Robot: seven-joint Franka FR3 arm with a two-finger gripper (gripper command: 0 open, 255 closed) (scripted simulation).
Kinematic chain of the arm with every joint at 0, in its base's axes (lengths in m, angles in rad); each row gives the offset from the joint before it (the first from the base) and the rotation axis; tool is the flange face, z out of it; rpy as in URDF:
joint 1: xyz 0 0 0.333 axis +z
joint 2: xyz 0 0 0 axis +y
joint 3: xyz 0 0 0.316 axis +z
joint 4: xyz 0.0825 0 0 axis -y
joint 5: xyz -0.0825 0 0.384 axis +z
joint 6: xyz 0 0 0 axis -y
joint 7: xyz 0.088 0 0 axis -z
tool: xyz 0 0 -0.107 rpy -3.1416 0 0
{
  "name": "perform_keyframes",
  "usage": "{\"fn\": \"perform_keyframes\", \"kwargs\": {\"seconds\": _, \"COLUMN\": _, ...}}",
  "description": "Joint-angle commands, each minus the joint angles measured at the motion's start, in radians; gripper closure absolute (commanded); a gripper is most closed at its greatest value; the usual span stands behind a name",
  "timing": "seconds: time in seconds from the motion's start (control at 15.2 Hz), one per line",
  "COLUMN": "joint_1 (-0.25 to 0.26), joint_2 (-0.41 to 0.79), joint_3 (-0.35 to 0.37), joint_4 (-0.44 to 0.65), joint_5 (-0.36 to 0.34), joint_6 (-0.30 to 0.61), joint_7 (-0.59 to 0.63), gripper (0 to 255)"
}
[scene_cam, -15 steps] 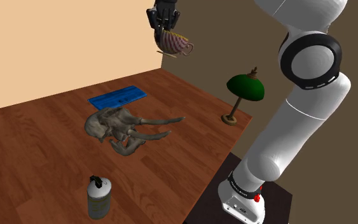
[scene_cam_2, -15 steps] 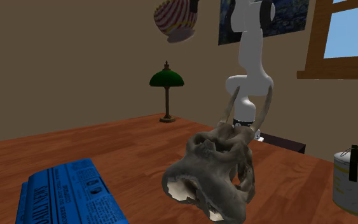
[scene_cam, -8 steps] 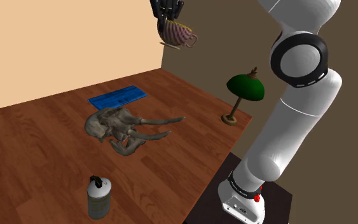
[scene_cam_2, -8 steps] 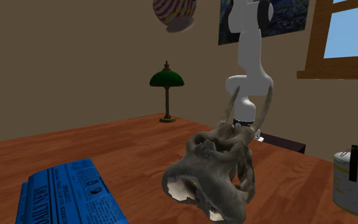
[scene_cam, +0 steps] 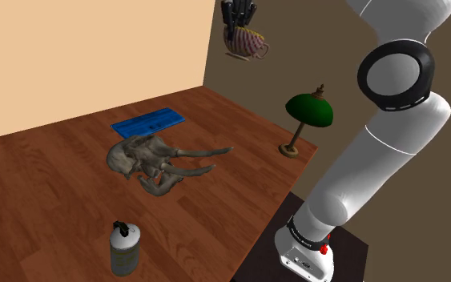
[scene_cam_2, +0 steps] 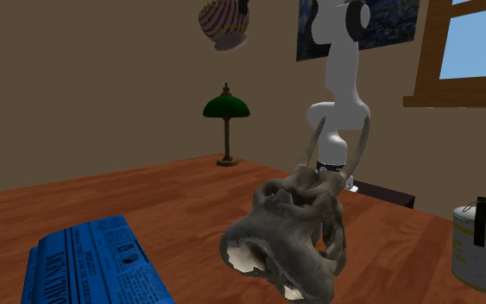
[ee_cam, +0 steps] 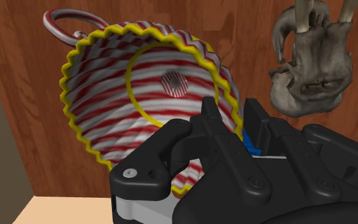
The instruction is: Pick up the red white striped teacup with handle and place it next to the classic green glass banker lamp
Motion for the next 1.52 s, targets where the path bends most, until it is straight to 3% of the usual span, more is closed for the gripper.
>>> {"fn": "perform_keyframes", "kwargs": {"seconds": 0.0, "joint_1": -0.029, "joint_2": -0.039, "joint_3": -0.034, "joint_4": -0.052, "joint_5": 0.004, "joint_6": 0.018, "joint_7": -0.062, "gripper": 255}}
{"fn": "perform_keyframes", "kwargs": {"seconds": 0.46, "joint_1": -0.108, "joint_2": -0.081, "joint_3": -0.140, "joint_4": -0.103, "joint_5": -0.002, "joint_6": 0.039, "joint_7": -0.248, "gripper": 255}}
{"fn": "perform_keyframes", "kwargs": {"seconds": 0.92, "joint_1": -0.186, "joint_2": -0.062, "joint_3": -0.249, "joint_4": -0.082, "joint_5": -0.006, "joint_6": 0.049, "joint_7": -0.436, "gripper": 255}}
{"fn": "perform_keyframes", "kwargs": {"seconds": 1.45, "joint_1": -0.188, "joint_2": -0.129, "joint_3": -0.251, "joint_4": -0.263, "joint_5": -0.014, "joint_6": 0.164, "joint_7": -0.432, "gripper": 255}}
